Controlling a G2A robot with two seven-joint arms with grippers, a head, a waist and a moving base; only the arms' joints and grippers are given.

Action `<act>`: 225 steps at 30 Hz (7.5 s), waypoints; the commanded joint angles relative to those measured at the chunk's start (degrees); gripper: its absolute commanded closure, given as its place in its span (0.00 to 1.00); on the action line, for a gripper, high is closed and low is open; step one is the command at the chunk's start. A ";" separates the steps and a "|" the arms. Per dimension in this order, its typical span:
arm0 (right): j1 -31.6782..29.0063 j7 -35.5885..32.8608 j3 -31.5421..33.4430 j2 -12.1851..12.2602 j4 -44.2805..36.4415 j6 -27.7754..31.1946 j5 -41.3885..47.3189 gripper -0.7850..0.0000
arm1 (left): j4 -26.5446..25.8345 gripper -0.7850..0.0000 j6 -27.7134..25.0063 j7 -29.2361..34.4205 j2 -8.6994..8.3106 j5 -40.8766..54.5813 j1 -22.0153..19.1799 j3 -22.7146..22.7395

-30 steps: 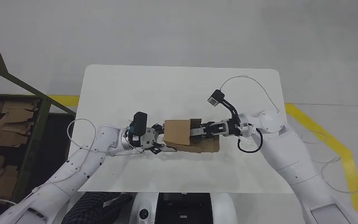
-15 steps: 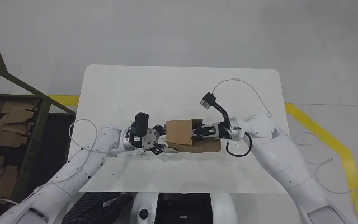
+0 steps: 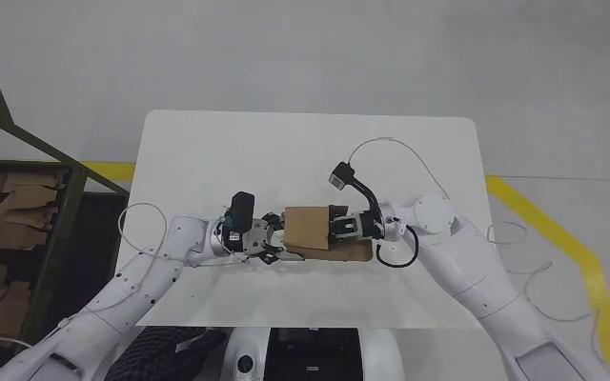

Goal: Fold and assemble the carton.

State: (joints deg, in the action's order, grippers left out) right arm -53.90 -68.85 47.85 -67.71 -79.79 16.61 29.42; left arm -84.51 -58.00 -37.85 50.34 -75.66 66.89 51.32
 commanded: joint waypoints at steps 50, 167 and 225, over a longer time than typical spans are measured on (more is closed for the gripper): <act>0.95 2.04 -2.26 -2.23 1.68 0.06 -1.86 1.00 | 0.09 0.41 0.00 -1.14 -0.46 0.48 0.32 0.18; -15.82 10.98 26.45 7.28 -18.48 -11.18 -15.13 1.00 | 0.87 0.53 3.58 -12.01 -2.59 -6.50 3.25 2.79; -15.52 6.82 16.49 5.46 -12.33 -9.55 -3.46 1.00 | 2.35 0.59 3.91 -12.34 -2.38 -8.43 1.71 1.28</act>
State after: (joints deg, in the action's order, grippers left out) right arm -69.51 -62.19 64.32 -62.26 -92.38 7.30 26.08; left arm -82.11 -54.06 -50.22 47.95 -84.07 68.61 52.64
